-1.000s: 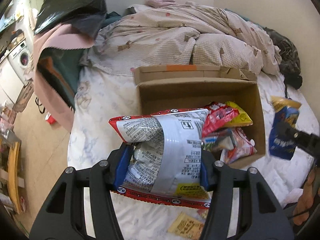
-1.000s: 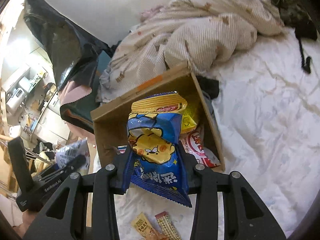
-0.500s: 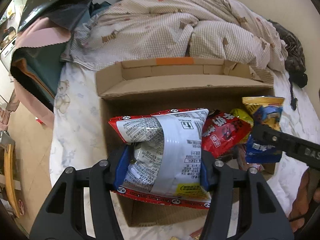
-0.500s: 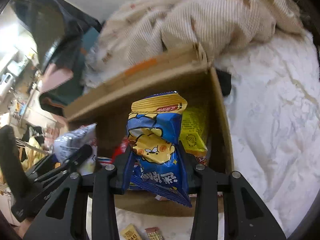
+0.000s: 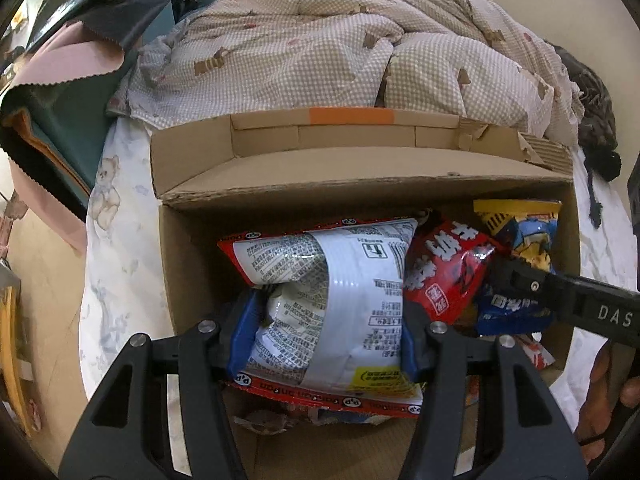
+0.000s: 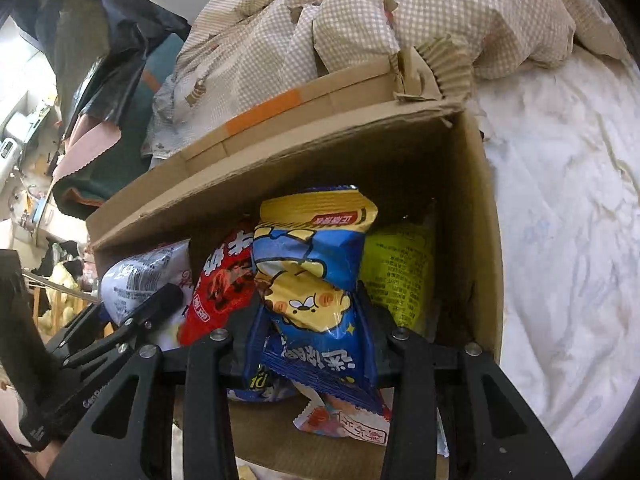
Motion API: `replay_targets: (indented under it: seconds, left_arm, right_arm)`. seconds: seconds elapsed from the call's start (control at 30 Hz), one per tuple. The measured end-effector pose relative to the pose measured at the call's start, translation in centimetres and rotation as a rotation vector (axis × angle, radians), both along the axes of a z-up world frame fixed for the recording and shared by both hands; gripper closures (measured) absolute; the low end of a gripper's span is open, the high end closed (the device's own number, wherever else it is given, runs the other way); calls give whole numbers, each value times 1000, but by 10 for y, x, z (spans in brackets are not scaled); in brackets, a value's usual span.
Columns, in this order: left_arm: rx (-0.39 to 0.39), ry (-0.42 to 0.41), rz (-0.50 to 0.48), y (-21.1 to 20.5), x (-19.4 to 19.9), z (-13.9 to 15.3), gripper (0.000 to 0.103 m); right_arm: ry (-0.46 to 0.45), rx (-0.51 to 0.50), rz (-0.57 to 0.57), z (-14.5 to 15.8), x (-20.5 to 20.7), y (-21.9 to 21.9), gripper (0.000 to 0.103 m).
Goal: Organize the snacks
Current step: 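Lower both bags into the box and open both grippers to release them, then move both grippers back to the two remaining snack packets on the sheet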
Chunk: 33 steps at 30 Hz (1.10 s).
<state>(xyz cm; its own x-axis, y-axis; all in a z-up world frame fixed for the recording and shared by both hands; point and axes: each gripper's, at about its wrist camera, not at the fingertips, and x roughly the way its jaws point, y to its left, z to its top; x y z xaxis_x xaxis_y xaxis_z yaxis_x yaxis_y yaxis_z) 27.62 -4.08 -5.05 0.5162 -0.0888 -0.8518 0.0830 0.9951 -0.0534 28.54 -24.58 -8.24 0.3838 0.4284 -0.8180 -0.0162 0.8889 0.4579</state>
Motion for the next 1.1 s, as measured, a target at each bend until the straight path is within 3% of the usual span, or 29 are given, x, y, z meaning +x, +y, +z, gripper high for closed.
replay_targets:
  seconds: [0.13,0.17,0.3,0.4,0.5,0.8,1.1]
  left_arm:
    - [-5,1,-10,-2,-3,2,44]
    - [-15,6,-11,-2,-4,3,37]
    - [-39,-1,5,2,-9,8,22]
    - [-54,-5,12,4,-13,12,18]
    - [-43,-18,10,4,-20,16,18]
    - [-53,-51,15,6,-45,39,18]
    - [-48,-40,28,16,-75,48,18]
  right_arm:
    - [-16,-16,16,3,0,3,59]
    - [-13,-11,16,3,-1,2,58]
    - [-8,67,31,8,0,0,36]
    - [-46,2,34,17,-4,5,22]
    - [-78,-32,39,26,-9,8,22]
    - [-120,21,-37,54,-31,-19,20]
    - [-99,57,-77,56,-56,-35,20]
